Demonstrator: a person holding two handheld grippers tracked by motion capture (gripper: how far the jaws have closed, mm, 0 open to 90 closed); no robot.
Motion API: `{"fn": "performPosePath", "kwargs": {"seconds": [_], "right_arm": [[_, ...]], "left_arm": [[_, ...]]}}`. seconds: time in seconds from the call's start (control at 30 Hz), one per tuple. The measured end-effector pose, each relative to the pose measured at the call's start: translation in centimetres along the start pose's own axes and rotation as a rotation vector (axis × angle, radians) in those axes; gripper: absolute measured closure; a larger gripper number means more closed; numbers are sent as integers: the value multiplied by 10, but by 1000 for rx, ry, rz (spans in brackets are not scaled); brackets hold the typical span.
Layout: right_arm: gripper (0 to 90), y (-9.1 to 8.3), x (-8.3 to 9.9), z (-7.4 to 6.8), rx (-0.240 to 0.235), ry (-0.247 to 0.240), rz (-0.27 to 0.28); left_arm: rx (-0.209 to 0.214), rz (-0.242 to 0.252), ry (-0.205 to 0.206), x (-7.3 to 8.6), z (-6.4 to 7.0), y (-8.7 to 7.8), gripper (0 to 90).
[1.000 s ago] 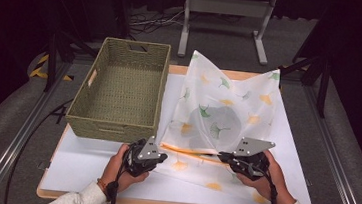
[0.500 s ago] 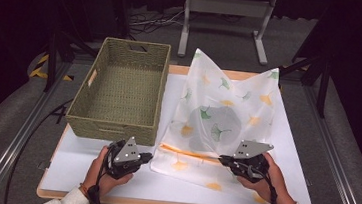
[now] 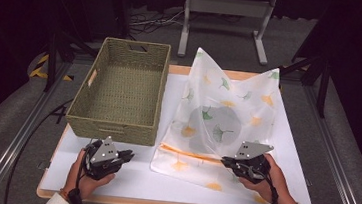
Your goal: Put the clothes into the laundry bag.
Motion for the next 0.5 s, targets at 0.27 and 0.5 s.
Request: {"fn": "performPosePath", "kwargs": {"seconds": [0.27, 0.5], "right_arm": [[866, -1, 4, 3, 4, 10, -8], [833, 0, 7, 6, 11, 17, -11]], "left_arm": [[-48, 2, -18, 15, -7, -11, 774], [-78, -13, -46, 26, -11, -17, 763]]}}
Point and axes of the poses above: each handheld gripper's, and its own axes: y roughly forward along the jaws, x roughly out of its underside, z roughly to its right, the point moved 6 cm from there along y, roughly forward along the jaws, and after that the axes turned 15 degrees about y, right-handed, at the moved point
